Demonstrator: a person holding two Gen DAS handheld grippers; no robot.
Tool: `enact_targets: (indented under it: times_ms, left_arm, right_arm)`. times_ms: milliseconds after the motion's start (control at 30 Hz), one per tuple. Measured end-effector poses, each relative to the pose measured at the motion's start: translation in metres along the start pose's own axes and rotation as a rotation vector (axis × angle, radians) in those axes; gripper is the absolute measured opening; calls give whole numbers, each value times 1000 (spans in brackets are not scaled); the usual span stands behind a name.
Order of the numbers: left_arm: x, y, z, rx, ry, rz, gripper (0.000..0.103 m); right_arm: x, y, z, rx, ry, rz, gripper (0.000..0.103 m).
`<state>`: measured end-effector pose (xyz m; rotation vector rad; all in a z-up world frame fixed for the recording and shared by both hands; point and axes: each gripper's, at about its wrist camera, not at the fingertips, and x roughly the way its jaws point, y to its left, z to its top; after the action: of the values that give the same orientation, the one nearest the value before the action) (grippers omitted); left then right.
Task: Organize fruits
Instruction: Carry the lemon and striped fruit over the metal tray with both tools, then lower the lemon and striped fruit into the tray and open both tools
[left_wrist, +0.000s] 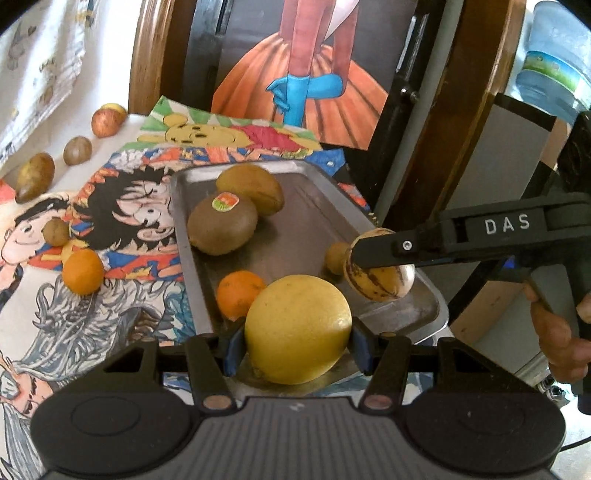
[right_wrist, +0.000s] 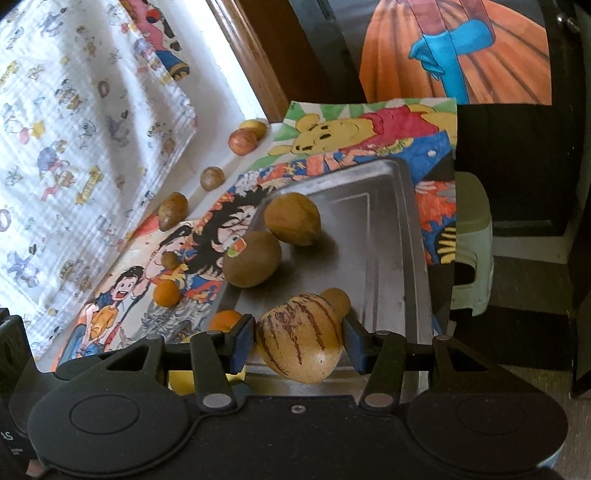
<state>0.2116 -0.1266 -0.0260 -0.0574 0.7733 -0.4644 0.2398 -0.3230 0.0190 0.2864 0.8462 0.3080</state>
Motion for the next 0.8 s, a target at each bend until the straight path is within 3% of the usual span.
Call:
enact_targets:
  times_ms: [800]
  left_arm:
    - [4, 7, 0, -24, -5, 8, 62]
  right_arm:
    - [13, -8, -5, 34, 13, -10, 56]
